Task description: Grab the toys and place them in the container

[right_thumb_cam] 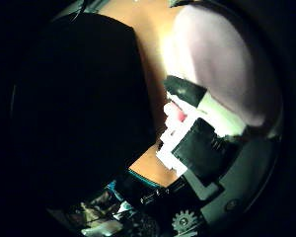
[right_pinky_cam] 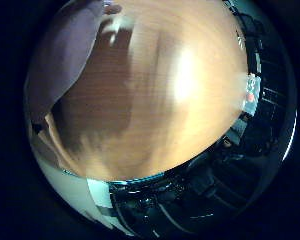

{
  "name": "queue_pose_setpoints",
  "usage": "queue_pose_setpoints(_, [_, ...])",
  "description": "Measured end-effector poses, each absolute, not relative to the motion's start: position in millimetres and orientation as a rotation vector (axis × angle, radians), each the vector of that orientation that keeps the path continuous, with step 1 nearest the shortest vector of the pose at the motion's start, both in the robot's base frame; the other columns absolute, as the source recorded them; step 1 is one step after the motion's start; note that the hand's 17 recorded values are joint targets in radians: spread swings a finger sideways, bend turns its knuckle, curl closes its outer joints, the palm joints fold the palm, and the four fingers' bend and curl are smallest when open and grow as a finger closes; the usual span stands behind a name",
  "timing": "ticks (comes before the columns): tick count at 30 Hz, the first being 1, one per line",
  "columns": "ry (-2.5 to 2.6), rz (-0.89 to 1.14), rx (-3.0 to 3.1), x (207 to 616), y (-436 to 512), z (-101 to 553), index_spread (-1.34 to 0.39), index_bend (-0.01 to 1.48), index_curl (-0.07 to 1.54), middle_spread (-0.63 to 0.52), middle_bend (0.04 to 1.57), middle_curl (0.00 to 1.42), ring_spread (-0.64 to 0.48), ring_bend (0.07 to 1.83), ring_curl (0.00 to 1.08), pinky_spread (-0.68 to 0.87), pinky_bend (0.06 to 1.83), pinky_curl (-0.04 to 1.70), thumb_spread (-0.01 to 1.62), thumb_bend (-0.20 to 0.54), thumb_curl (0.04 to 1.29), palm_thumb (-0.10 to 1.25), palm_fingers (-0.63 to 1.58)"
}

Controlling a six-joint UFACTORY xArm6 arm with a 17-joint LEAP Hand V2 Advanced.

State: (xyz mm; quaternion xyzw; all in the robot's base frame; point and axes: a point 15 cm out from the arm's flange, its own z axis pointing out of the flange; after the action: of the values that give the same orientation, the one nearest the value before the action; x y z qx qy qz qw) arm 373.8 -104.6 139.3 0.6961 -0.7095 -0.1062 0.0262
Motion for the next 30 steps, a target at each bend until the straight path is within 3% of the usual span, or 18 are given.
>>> queue_pose_setpoints(2, [-2.179,-0.334,2.158,374,-101,138,-0.39,0.23,0.39,-0.30,0.48,0.49,-0.31,0.73,0.38,-0.17,0.58,0.29,1.04,-0.019,0.35,0.77,0.97])
queue_pose_setpoints(5, [-2.166,-0.339,2.163,374,-99,138,-0.43,0.29,0.47,-0.33,0.50,0.54,-0.33,0.79,0.43,-0.34,0.68,0.33,1.03,-0.021,0.35,0.78,1.03])
queue_pose_setpoints(10, [-2.146,-0.339,2.151,368,-109,140,-0.47,0.41,0.62,-0.36,0.67,0.66,-0.32,0.90,0.50,-0.46,0.84,0.40,1.04,-0.021,0.35,0.78,1.18])
queue_pose_setpoints(14, [-2.160,-0.338,2.138,366,-116,140,-0.48,0.58,0.77,-0.33,0.86,0.76,-0.29,1.09,0.58,-0.42,1.02,0.51,1.05,-0.016,0.36,0.82,1.23])
queue_pose_setpoints(18, [-2.185,-0.278,2.138,367,-128,157,-0.47,0.73,0.93,-0.29,1.04,0.85,-0.26,1.26,0.65,-0.33,1.18,0.63,1.06,-0.020,0.37,0.83,1.14])
queue_pose_setpoints(24, [-2.244,-0.135,2.137,363,-145,204,-0.42,0.89,1.04,-0.26,1.15,0.94,-0.25,1.35,0.72,-0.25,1.29,0.75,1.16,0.002,0.37,0.93,1.09])
queue_pose_setpoints(30, [-2.262,-0.132,2.115,333,-150,253,-0.37,0.93,1.07,-0.23,1.19,0.96,-0.24,1.37,0.75,-0.21,1.29,0.82,1.23,-0.008,0.38,0.98,1.06])
